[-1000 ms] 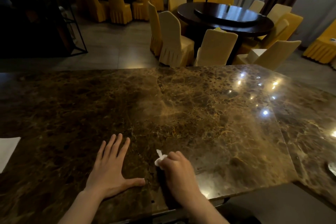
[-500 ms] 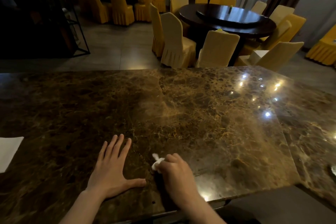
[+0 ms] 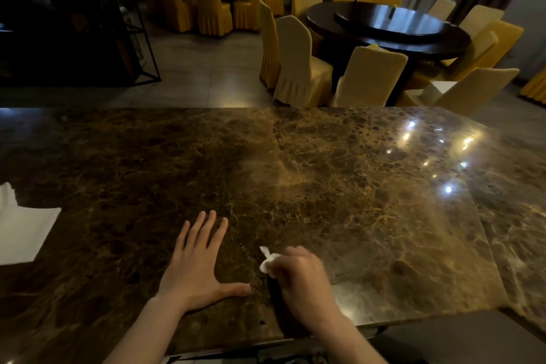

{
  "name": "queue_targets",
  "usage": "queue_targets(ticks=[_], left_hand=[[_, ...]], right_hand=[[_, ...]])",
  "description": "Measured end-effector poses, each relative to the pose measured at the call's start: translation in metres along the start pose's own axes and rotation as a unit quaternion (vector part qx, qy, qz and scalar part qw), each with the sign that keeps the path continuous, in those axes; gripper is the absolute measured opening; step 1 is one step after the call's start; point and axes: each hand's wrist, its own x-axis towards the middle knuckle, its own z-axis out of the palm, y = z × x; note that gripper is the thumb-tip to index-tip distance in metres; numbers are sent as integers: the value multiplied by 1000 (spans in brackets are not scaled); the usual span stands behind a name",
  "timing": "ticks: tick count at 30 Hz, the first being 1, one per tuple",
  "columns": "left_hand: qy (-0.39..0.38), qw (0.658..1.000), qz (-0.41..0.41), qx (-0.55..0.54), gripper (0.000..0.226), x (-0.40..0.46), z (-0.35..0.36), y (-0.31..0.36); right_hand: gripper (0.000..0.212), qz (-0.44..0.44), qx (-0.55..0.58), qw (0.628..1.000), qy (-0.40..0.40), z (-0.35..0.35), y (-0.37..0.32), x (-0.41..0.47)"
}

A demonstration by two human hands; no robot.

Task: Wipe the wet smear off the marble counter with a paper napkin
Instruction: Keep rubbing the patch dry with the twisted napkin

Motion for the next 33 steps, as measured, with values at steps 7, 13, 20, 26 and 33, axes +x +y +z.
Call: queue_targets(ticks=[7,13,20,26,33], left_hand=[[2,1000,1,-1,148,1,1,0],[3,1000,-1,5,151,2,3,-1],[7,1000,-3,-2,151,2,5,-1],[8,1000,4,3,149,1,2,-1],[10,1000,8,0,147,2,5,-3]], right_hand=[[30,88,-37,991,90,-12,9,8],[27,19,97,995,20,14,-23,0],[17,-15,17,999,30,9,-12,-3],[10,90,-73,986,122,-21,26,16],[23,24,46,997,52,8,-25,21]])
